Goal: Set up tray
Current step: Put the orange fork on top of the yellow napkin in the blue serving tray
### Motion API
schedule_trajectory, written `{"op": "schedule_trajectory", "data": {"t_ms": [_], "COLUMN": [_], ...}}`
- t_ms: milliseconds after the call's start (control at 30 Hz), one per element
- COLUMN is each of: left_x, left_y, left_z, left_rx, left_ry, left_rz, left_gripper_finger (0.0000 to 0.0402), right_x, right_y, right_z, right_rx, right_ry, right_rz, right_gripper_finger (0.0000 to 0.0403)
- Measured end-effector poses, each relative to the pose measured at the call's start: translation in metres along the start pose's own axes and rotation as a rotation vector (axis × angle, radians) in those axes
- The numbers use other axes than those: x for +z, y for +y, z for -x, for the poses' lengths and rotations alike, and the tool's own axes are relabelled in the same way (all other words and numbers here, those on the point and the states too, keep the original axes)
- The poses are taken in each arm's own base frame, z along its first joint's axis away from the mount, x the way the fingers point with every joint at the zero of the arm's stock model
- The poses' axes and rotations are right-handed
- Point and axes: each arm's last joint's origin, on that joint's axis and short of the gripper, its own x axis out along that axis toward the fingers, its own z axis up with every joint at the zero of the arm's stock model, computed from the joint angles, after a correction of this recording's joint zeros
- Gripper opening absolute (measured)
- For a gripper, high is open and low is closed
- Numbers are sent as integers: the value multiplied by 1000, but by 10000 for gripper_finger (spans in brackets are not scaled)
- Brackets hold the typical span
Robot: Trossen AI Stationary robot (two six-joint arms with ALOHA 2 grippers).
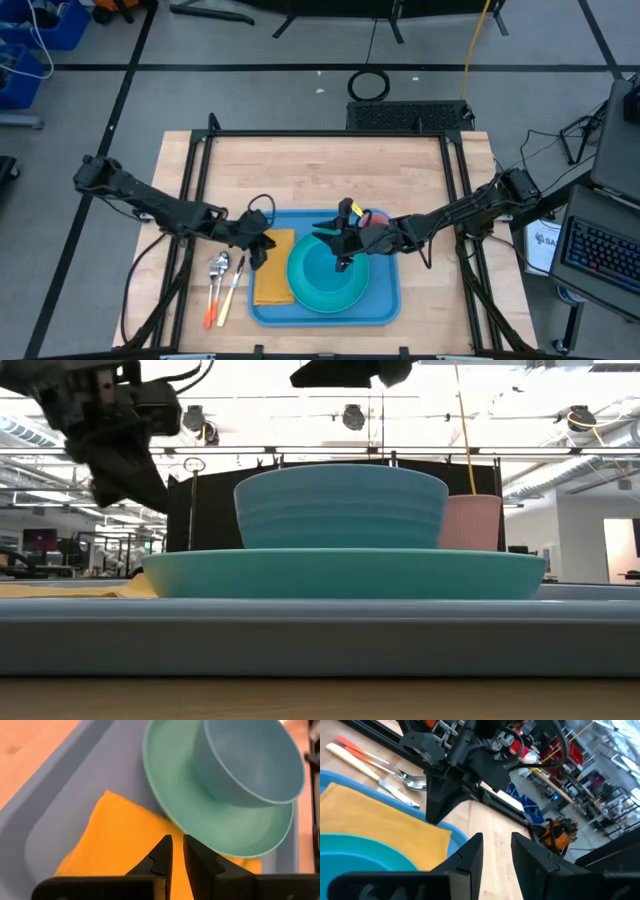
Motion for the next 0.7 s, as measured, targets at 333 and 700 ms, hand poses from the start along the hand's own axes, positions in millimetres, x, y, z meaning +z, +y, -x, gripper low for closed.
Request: {"op": "schedule_trajectory", "data": {"t_ms": [333, 700], "left_x": [-20, -49], "left_y": [-9, -17], "left_z": [10, 19], "left_rx": [66, 111], "left_ry": [-5, 110], "left_rz": [241, 423], "left_gripper_finger": [49, 49], "right_x": [2, 4], "right_y": [-24, -53], "right_z": [10, 28], "right_rx": [-30, -53], "right_ry": [19, 49], "right_rz": [11, -88], "right_gripper_finger": [91, 91]}}
